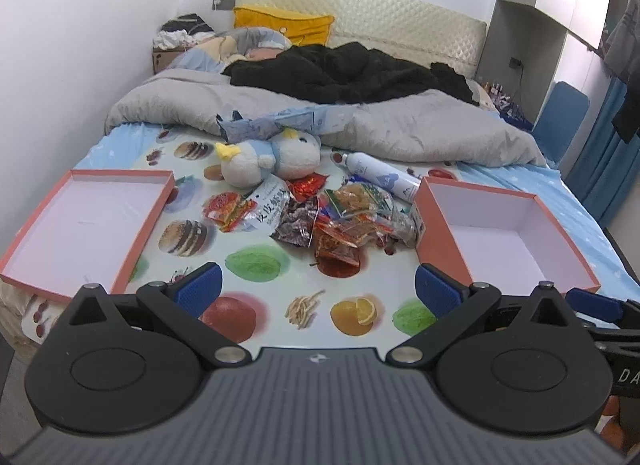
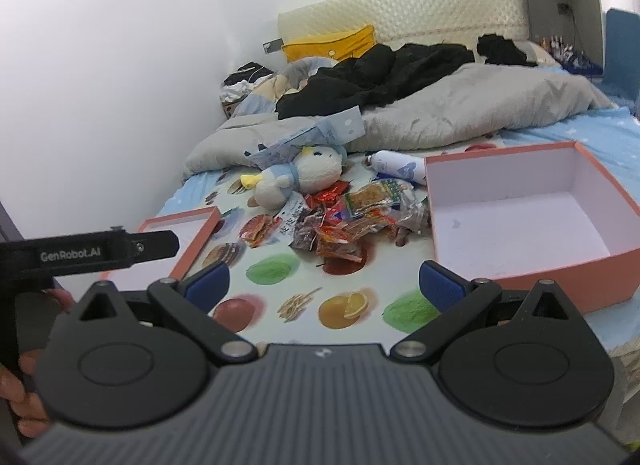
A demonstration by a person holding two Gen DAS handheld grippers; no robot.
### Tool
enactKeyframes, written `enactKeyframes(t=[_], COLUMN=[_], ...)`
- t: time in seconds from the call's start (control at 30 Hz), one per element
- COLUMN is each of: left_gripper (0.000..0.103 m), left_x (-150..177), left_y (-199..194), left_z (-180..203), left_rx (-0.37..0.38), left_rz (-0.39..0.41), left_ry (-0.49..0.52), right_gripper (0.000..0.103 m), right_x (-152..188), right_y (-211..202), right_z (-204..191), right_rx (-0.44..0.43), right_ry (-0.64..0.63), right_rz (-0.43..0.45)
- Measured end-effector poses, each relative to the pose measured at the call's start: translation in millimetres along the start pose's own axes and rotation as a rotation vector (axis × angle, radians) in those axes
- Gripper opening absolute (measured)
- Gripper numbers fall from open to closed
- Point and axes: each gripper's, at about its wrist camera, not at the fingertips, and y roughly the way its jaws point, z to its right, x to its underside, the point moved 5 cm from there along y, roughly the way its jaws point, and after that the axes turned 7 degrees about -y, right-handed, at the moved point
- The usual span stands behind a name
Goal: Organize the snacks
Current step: 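Move both tools forward and down toward the snack pile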
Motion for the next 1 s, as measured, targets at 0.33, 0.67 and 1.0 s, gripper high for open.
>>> enactKeyframes(t=[0.33, 0.67, 1.0], left_gripper=[0.103, 0.103, 0.103], left_x=[-2.1, -8.2, -25.2], left_y=[15.9, 57.2, 111.9], left_z=[-2.9, -14.6, -37.9], left_rx=[0.005, 0.041, 0.019], left_rz=[-0.042, -0.072, -0.080], left_ry=[-0.005, -0.012, -0.012], right_gripper=[0.103, 0.103, 0.103], right_x=[3.7, 9.1, 2.9], right_y=[7.8, 39.4, 91.3], right_z=[6.1, 4.1, -2.2], right_rx=[0.000, -0.025, -0.028], right_ry=[0.022, 0.053, 0.049], right_rz=[-0.032, -0.076, -0.126])
